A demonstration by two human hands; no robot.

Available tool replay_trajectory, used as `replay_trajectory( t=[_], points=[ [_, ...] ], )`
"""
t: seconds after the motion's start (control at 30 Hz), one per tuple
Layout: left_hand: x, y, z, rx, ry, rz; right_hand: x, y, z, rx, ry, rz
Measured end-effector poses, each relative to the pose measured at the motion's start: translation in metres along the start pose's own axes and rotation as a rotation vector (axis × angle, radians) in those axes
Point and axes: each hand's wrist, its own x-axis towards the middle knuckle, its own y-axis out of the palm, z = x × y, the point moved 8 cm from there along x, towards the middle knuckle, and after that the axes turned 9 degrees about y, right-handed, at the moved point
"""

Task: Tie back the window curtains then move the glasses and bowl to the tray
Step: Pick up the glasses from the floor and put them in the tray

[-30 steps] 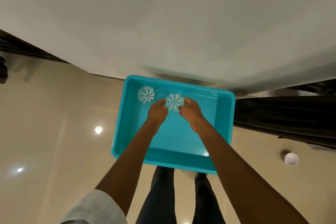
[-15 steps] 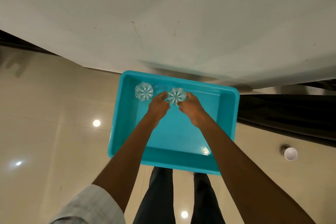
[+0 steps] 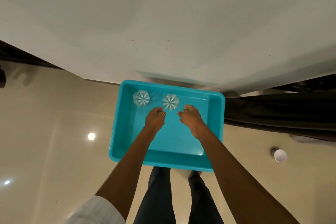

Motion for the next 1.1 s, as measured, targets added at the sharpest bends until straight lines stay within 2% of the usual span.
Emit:
replay_trajectory(
  t=[0.3, 0.6, 0.97, 1.1],
  points=[
    [-0.083, 0.029, -0.023, 0.024, 0.067, 0.017, -0.075, -0.041, -0.023, 0.06, -0.03, -0.013],
    [-0.168, 0.085, -0.02, 0.018, 0.114, -0.004, -0.13, -0.096, -0.076, 0.188, -0.08, -0.027],
    [-0.27, 0.196, -0.004, -0.063, 0.204, -0.098, -0.172, -0.218, -0.155, 0.223, -0.196, 0.007],
    [-0.303, 0.222, -0.006, -0.003, 0.262, -0.103, -0.181, -0.248, -0.181, 0.243, -0.207, 0.02]
  ],
)
